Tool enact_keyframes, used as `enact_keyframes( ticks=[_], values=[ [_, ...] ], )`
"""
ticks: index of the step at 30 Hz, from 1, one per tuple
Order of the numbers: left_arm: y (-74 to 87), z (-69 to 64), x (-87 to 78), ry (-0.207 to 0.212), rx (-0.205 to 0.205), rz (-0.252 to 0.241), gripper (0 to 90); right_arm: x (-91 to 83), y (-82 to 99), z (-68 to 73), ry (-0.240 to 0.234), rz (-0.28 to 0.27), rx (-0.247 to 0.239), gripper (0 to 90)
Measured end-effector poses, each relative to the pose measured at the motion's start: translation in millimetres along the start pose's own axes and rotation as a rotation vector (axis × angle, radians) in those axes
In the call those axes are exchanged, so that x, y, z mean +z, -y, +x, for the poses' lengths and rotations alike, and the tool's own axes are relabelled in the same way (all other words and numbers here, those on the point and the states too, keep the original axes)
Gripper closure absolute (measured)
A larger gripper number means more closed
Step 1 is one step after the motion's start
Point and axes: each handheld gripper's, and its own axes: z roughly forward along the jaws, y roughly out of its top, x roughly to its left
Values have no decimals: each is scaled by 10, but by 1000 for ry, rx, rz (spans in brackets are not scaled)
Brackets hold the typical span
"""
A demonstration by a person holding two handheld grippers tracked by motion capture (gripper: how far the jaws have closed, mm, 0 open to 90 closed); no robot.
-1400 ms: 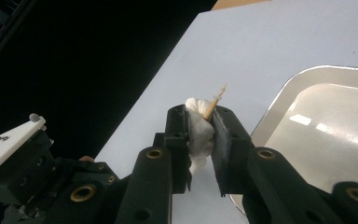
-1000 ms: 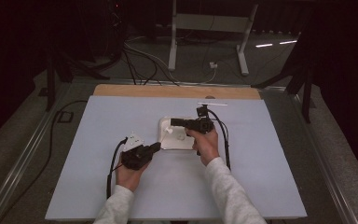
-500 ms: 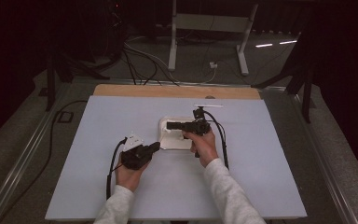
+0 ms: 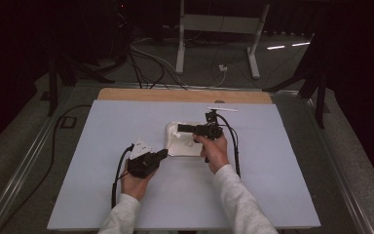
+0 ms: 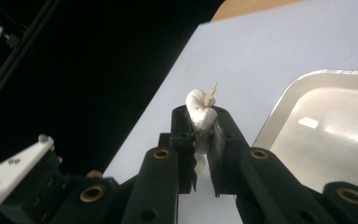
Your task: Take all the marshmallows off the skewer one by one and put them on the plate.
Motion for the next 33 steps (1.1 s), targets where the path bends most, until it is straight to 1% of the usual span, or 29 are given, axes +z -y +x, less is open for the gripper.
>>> enact_keyframes(
  ticks=[1, 2, 3, 4, 5, 6, 7, 9, 10, 12, 13, 14, 16, 17, 18, 22, 25, 28, 29, 30, 33],
  values=[
    [-1, -2, -2, 1, 3, 2, 900, -9, -8, -2, 1, -9, 0, 816],
    [1, -3, -2, -5, 12, 15, 900, -41, -22, -5, 11, -38, -1, 818],
    [12, -6, 0, -6, 22, 22, 900, -41, -22, -5, 11, -38, -1, 818],
    [17, -6, -3, -6, 21, 23, 900, -71, -39, -19, 12, -60, 8, 819],
    [15, -7, -2, -4, 23, 26, 900, -100, -57, -33, 12, -68, 14, 820],
    [18, -15, 8, -4, 34, 38, 900, -126, -73, -36, 23, -77, 5, 822],
    [25, -23, 17, -16, 41, 49, 900, -176, -93, -45, 31, -102, 8, 823],
    [45, -18, 31, -14, 35, 58, 900, -286, -143, -75, 27, -146, 23, 823],
    [43, -18, 31, -20, 29, 52, 900, -362, -178, -68, 69, -135, -18, 820],
    [32, -16, 22, -18, 18, 41, 900, -385, -172, -63, 101, -108, -59, 815],
    [27, -18, 19, -22, 12, 34, 900, -385, -172, -63, 101, -108, -59, 815],
    [24, -17, 15, -21, 10, 31, 900, -377, -143, -64, 139, -78, -93, 808],
    [19, -16, 8, -22, 4, 25, 900, -336, -109, -73, 171, -50, -124, 803],
    [18, -16, 6, -23, 1, 22, 900, -336, -109, -73, 171, -50, -124, 803],
    [17, -11, 2, -22, -1, 21, 900, -313, -90, -76, 180, -40, -135, 799],
    [16, 13, -6, -24, -9, 19, 900, -221, -24, -100, 245, 2, -176, 789],
    [11, 24, -17, -24, -19, 10, 900, -163, 37, -170, 286, 28, -175, 783],
    [7, 33, -24, -24, -23, 5, 900, -143, 65, -198, 299, 43, -176, 780],
    [6, 35, -25, -24, -25, 5, 900, -135, 77, -207, 310, 50, -183, 779],
    [6, 36, -24, -24, -28, 4, 900, -117, 98, -215, 333, 66, -201, 776],
    [7, 37, -22, -23, -30, 4, 900, -104, 111, -212, 351, 75, -214, 774]
  ],
)
